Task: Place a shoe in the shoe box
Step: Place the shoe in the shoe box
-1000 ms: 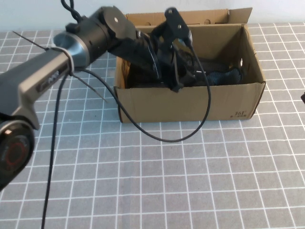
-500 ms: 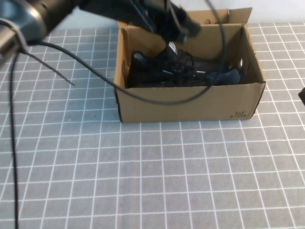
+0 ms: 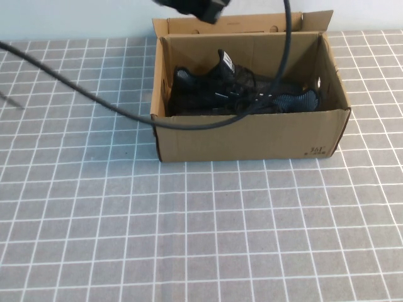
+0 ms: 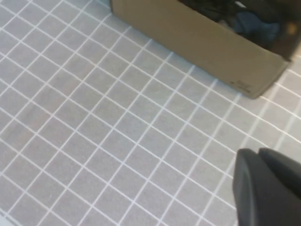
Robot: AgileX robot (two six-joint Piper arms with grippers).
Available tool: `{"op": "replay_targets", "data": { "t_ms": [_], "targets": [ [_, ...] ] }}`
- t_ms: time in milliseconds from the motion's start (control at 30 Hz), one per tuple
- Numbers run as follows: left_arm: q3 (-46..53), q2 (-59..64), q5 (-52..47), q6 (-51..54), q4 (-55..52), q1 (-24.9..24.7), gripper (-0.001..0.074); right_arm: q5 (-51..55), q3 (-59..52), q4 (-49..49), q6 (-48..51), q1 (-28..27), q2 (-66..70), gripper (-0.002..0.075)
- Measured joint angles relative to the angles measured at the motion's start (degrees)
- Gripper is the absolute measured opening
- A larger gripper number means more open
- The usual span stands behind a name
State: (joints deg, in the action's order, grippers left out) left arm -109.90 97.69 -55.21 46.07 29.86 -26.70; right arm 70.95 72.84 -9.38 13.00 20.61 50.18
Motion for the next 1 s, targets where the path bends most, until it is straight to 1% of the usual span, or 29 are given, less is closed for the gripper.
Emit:
{"op": "replay_targets", "data": {
  "t_ms": [167,267,467,700,833,1000],
  "targets": [
    [4.02,-6.7,-0.31,-3.38,-5.17,0.0,0.0001,1.27,-0.52,1.22,-1.95,0.0,-10.66,-0.0016],
    [11.1,-14.03,4.64,-7.98,-9.31,0.0,0.0,1.8,-1.23,1.42,-4.29,0.0,-18.8,-0.0017],
    [33.32,-32.14,21.5,-12.66,-10.91,0.0,0.0,2.55,-3.67,2.03,-6.67,0.0,-32.52,-0.0016],
    [62.9,-53.37,38.03,-15.44,-10.91,0.0,-0.0001,2.82,-8.82,2.95,-8.75,0.0,-41.66,-0.0016],
    [76.63,-64.67,47.08,-16.04,-9.1,0.0,-0.0001,-1.94,-12.7,2.95,-9.95,0.0,-46.54,-0.0017],
    [89.38,-78.03,55.21,-16.26,-4.02,0.0,-0.0001,-11.94,-18.71,1.94,-10.88,0.0,-51.09,-0.0016]
  ]
}}
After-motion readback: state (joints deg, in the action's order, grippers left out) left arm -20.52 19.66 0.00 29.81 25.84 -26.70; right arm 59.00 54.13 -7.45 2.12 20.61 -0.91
